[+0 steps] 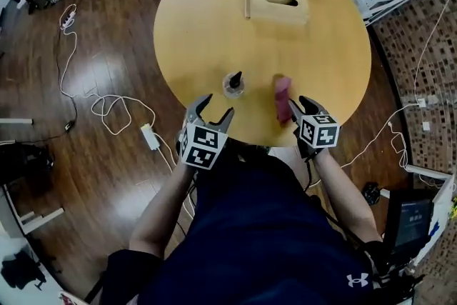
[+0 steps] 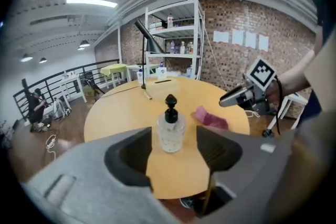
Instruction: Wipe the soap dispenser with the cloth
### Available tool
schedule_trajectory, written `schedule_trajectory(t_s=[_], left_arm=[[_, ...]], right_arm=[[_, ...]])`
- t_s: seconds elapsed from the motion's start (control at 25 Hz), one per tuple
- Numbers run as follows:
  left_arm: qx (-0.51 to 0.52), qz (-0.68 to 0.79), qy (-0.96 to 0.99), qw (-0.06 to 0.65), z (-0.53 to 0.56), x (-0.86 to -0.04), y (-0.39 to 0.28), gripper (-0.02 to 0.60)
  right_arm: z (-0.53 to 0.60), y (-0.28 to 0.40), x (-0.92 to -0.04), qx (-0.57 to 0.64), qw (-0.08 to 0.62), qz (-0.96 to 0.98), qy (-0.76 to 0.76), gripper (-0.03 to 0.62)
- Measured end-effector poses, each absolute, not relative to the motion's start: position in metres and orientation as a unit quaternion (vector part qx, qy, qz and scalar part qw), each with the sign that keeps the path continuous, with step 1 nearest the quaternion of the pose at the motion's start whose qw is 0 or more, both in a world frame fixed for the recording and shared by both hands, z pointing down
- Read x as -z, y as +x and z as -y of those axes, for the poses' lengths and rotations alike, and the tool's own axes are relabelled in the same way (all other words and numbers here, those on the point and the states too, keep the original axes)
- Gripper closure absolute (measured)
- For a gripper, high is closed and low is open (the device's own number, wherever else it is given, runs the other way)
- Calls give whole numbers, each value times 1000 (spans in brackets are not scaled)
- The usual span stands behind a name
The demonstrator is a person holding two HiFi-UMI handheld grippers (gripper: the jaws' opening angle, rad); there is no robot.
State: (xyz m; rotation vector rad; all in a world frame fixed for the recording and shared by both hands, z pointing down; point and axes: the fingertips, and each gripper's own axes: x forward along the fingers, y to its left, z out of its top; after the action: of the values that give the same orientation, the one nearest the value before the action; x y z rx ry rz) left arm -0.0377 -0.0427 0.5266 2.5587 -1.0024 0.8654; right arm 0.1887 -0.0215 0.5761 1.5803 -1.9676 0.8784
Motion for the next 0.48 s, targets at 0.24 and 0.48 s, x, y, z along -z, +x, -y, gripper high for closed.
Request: schedule_trajectory(t_s=[0.24, 0.48], left_arm=[[-347, 341, 867, 108, 61, -556, -23, 252], [-377, 328, 860, 103, 76, -579, -8, 219]], right_arm=[[54, 167, -654, -350, 294, 710, 536, 384], [56, 164, -671, -347, 324, 728, 495, 490]])
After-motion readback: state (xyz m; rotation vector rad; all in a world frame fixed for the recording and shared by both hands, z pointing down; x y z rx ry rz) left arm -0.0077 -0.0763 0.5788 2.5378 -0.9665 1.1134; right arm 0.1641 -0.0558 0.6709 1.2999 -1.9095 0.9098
